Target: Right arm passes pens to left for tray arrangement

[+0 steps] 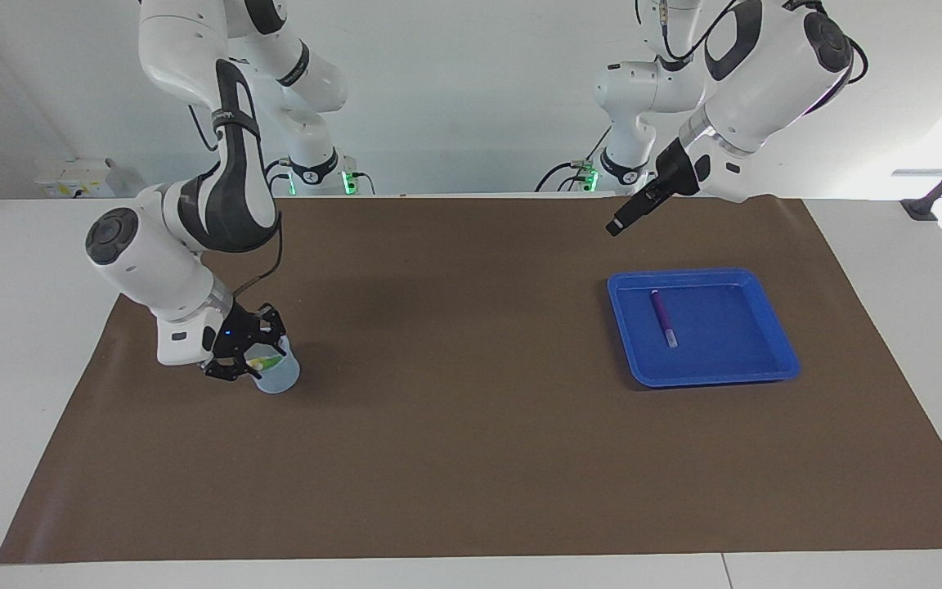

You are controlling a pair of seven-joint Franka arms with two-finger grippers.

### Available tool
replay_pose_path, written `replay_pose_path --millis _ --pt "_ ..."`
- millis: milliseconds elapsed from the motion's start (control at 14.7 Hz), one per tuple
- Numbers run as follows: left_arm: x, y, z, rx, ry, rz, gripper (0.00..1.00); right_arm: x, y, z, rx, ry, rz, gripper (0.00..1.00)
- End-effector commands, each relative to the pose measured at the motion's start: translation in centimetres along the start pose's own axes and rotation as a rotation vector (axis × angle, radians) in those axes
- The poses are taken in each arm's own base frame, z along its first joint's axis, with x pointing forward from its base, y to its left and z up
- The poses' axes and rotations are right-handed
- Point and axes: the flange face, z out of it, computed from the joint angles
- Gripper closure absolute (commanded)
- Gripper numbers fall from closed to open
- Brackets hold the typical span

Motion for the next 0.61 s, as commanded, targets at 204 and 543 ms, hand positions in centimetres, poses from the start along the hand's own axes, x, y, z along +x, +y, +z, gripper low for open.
replay_pose_path --millis 204,543 --pt "-0.21 0.86 -0.75 -0.125 -0.035 -0.244 0.0 -0.78 -0.26 -0.29 -0.003 0.016 -0.035 0.54" --pt "-0.15 0.89 -0.75 -0.129 -0.033 -0.258 0.0 -1.0 -0.06 -0.35 -0.005 0.015 -0.039 0.66"
